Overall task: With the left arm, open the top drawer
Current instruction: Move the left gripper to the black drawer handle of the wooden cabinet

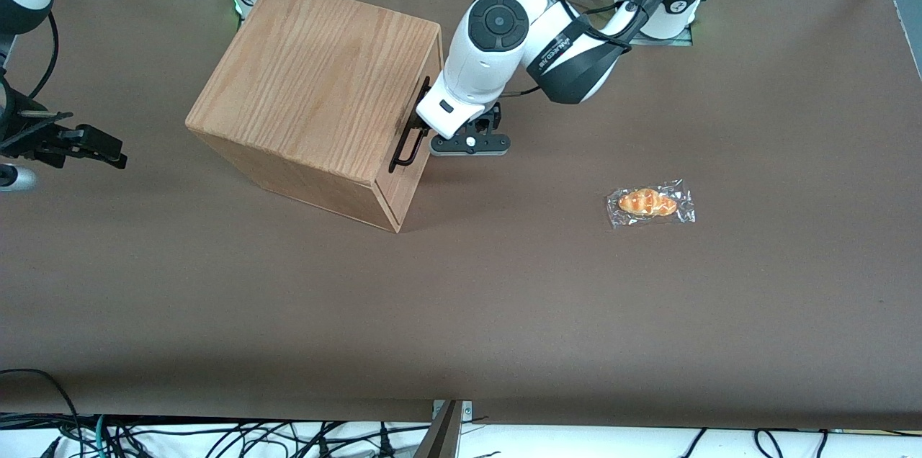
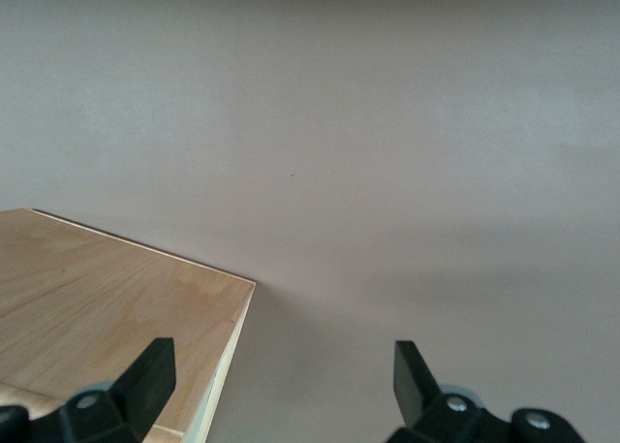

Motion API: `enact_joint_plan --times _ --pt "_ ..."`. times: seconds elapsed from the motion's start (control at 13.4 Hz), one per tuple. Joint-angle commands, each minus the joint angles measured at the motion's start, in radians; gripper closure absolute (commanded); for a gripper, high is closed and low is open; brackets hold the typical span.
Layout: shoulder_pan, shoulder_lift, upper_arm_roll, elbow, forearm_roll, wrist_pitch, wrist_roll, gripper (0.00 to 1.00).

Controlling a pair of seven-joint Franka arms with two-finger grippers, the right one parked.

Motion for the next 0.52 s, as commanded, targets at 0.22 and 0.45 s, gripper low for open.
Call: enact_joint_plan --times 0.22,0.45 --pt "-0.029 0.012 0.008 0.010 -0.016 0.018 0.012 0.00" --pt "-0.029 0.021 0.008 0.010 -0.014 0.020 0.012 0.00"
